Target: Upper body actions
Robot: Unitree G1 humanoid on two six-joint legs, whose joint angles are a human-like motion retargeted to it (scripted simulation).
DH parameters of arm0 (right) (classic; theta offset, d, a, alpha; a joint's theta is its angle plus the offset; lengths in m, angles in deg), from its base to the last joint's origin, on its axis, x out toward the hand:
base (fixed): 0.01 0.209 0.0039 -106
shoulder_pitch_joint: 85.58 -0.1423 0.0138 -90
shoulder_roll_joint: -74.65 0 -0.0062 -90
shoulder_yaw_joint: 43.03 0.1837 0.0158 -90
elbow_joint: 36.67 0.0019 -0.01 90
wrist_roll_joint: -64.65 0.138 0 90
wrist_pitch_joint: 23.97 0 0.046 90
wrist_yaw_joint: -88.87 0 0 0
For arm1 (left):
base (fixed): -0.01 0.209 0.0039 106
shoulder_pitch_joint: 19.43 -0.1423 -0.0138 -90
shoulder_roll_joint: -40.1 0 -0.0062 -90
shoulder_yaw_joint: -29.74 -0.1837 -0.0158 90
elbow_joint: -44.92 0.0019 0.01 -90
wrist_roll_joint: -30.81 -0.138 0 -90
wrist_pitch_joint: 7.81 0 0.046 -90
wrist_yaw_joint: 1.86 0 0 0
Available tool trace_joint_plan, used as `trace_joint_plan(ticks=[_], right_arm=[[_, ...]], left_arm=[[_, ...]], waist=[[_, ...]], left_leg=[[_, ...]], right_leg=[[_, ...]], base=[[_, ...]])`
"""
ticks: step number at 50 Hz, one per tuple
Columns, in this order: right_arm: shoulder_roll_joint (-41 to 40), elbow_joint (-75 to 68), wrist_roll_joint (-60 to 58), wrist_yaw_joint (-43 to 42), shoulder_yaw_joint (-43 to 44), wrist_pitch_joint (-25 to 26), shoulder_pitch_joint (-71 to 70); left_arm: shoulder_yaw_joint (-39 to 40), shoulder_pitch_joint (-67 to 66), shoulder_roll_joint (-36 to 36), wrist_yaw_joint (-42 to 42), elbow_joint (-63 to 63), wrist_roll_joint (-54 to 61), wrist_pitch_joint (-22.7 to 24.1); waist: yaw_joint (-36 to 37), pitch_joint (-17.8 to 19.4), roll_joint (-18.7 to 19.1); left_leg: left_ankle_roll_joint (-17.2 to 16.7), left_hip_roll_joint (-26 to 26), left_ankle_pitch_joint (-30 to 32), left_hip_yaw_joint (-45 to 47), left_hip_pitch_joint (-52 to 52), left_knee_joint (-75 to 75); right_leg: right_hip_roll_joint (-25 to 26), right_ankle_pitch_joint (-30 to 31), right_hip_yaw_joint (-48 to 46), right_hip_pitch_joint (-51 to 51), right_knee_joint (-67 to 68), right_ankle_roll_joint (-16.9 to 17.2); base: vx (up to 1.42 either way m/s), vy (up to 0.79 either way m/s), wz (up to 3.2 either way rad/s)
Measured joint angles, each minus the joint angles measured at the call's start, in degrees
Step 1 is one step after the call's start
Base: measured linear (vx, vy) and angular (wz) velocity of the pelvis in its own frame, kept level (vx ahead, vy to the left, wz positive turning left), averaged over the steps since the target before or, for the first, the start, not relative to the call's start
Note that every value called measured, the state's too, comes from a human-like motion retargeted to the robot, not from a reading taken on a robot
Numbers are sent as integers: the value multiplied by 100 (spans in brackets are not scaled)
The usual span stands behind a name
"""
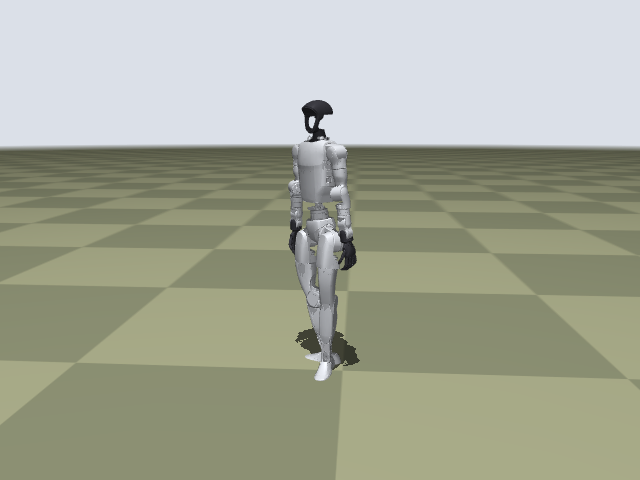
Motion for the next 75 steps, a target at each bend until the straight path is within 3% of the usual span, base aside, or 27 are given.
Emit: trace_joint_plan(ticks=[5, 7, 10, 12, 14, 16, 21, 25, 29, 30, 32, 40, 56, 67, 71, 75], right_arm=[[-12, 80, 446, 68, 253, -236, -92], [21, 122, 486, 182, 316, -235, -40], [65, 150, 483, 125, 302, -176, 34], [75, 85, 504, 73, 208, -173, 49], [39, 13, 504, 141, 158, -137, 27], [-27, -22, 477, 268, 141, -104, 12], [-182, 29, 225, 348, -86, -135, 101], [-214, 33, -87, 314, -288, -133, 127], [-207, 65, -395, 278, -345, -86, 101], [-204, 79, -457, 242, -340, -73, 108], [-191, 80, -495, 174, -334, -52, 120], [-118, 46, -350, 109, -120, -42, 98], [-33, -209, -208, 43, -39, 36, 311], [-65, -46, -722, -215, 132, 95, 117], [-87, 237, -829, -217, 65, 92, -238], [-173, 651, -755, 70, -275, -6, -646]], left_arm=[[112, 77, 47, 180, 251, -75, -215], [84, 83, 123, 141, 275, -98, -235], [40, 106, 220, 23, 285, -98, -241], [41, 140, 216, -74, 266, -151, -247], [20, 235, 155, -165, 234, -255, -268], [-22, 347, 80, -202, 195, -337, -282], [-141, 480, -110, -338, 91, -365, -281], [-106, 545, -195, -324, 30, -454, -322], [-45, 545, -212, -301, 24, -378, -298], [-26, 527, -205, -318, 27, -370, -301], [3, 467, -178, -356, 17, -361, -304], [-108, 376, -106, -565, -50, -454, -265], [-312, 959, -604, -958, -342, -439, -331], [-1870, 2578, -550, -1286, -333, -480, -370], [-2443, 2837, -335, -1227, -661, -519, -156], [-2844, 2750, -130, -1251, -1009, -643, 110]], waist=[[53, -113, 108], [173, -169, 275], [87, -245, 682], [-145, -288, 780], [-304, -257, 738], [-389, -155, 667], [-609, 23, 523], [-655, 127, 241], [-738, 281, -184], [-753, 308, -271], [-679, 296, -343], [-521, 302, -349], [-475, 460, 117], [-960, 769, 300], [-1473, 894, 342], [-2020, 817, 400]], left_leg=[[135, -97, -196, -817, -249, 205], [183, -19, -237, -1017, -287, 231], [198, 287, -243, -1298, -329, 300], [240, 286, -227, -1616, -429, 367], [292, 173, -168, -1872, -494, 379], [329, 73, -89, -2175, -517, 382], [343, -76, 69, -2913, -483, 396], [353, -333, 160, -3315, -421, 383], [410, -810, 242, -3677, -210, 290], [421, -915, 255, -3764, -150, 268], [419, -974, 278, -3837, -115, 231], [450, -1065, 410, -4052, -17, 72], [436, -1075, 595, -3821, -11, -115], [507, -832, 345, -3287, -244, 336], [478, -535, -220, -2388, -197, 790], [279, -15, -892, -575, 33, 1203]], right_leg=[[-124, 301, -343, 191, 250, 88], [-220, 553, -298, 196, 642, -143], [-503, 687, 189, -30, 1801, -765], [-742, 499, 997, -445, 2716, -858], [-649, 416, 2264, -1013, 3329, -638], [-225, 386, 3388, -1369, 3530, -404], [399, 79, 4304, -1479, 2975, -174], [800, -81, 5147, -1467, 2031, 263], [670, 184, 5243, -1339, 906, 819], [594, 487, 5117, -1315, 637, 823], [640, 492, 5416, -1235, 645, 843], [426, 606, 4696, -1063, 482, 891], [399, 648, 4668, -1157, 572, 895], [426, 648, 4827, -1392, 490, 532], [242, 717, 4523, -1511, 430, 535], [186, 808, 4578, -1962, 589, 482]], base=[[49, 3, 105], [52, 4, 83], [43, 2, 132], [37, -7, 172], [29, -17, 160], [17, -24, 148], [25, -26, 139], [21, -23, 108], [19, -19, 107], [18, -15, 80], [18, -15, 42], [6, -8, 25], [-10, 5, -11], [-35, 11, -34], [-59, 54, -223], [-52, 85, -419]])
